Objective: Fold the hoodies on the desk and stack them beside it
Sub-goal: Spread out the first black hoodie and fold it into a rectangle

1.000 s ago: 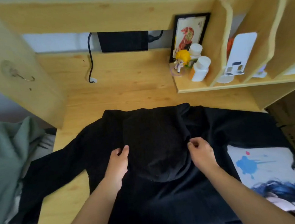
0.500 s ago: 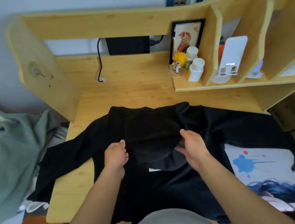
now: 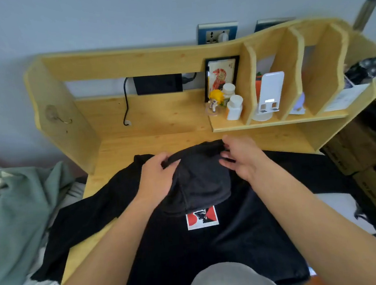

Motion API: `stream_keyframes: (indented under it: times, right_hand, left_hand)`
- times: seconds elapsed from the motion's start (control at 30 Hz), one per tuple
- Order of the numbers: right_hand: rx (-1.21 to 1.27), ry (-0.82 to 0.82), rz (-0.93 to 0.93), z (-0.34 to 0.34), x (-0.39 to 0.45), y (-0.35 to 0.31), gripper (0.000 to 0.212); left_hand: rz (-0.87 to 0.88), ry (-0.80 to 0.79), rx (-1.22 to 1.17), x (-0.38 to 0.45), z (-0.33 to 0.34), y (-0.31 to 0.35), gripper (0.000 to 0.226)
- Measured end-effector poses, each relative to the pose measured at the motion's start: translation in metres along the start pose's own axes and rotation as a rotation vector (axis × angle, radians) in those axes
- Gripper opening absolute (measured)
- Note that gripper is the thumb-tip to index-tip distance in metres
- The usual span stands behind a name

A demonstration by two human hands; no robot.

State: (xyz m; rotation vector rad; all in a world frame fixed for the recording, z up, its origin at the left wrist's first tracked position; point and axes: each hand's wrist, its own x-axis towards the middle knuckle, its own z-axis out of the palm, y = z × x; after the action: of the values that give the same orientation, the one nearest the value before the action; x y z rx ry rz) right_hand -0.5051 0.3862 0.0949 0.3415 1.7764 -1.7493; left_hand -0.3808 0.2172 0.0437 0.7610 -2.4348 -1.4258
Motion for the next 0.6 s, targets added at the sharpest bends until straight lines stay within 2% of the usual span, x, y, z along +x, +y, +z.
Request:
stream_keyframes:
  times: [0.07, 0.13, 0.2, 0.23, 0.27, 0.3, 0.33, 0.4, 0.43, 0.5, 0.6]
  right_hand:
    - [-0.272, 0.070, -0.140, -0.009, 0.008, 0.001, 0.019]
    - [-0.533, 0.101, -0.393, -0.016, 0.010, 0.010, 0.023]
    - [-0.774, -0.083, -0.601, -0.020, 0.018, 0.025, 0.064]
    - [-0.864, -0.186, -0.625, -0.017, 0.020, 0.030, 0.082]
    - [-0.934, -0.215, -0.623, -0.015, 0.030, 0.035, 0.091]
    - [-0.947, -0.199, -0.635, -0.011, 0.038, 0.037, 0.090]
    - [-0.911, -0.160, -0.620, -0.006, 0.045, 0.034, 0.079]
    - [-0.860, -0.048, -0.609, -0.002, 0.048, 0.019, 0.032]
    - [-0.852, -0.020, -0.617, -0.002, 0.047, 0.010, 0.012]
    - [-0.820, 0.031, -0.668, -0.008, 0.041, -0.007, 0.019]
    - [-0.644, 0.113, -0.689, -0.013, 0.030, -0.031, 0.030]
  left_hand:
    - [0.003, -0.114, -0.071, 0.015, -0.019, 0.021, 0.023]
    - [0.038, -0.187, -0.051, 0.026, -0.030, 0.043, 0.030]
    - [0.061, -0.258, 0.010, 0.033, -0.038, 0.061, 0.035]
    - [0.075, -0.282, 0.056, 0.036, -0.041, 0.067, 0.037]
    - [0.071, -0.301, 0.099, 0.038, -0.045, 0.071, 0.040]
    - [0.053, -0.319, 0.122, 0.039, -0.050, 0.075, 0.044]
    - [0.029, -0.337, 0.124, 0.039, -0.053, 0.078, 0.051]
    - [-0.015, -0.363, 0.104, 0.041, -0.060, 0.081, 0.062]
    - [-0.020, -0.365, 0.086, 0.040, -0.064, 0.081, 0.059]
    - [-0.005, -0.355, 0.045, 0.040, -0.071, 0.078, 0.049]
    - [-0.042, -0.356, -0.043, 0.039, -0.079, 0.071, 0.037]
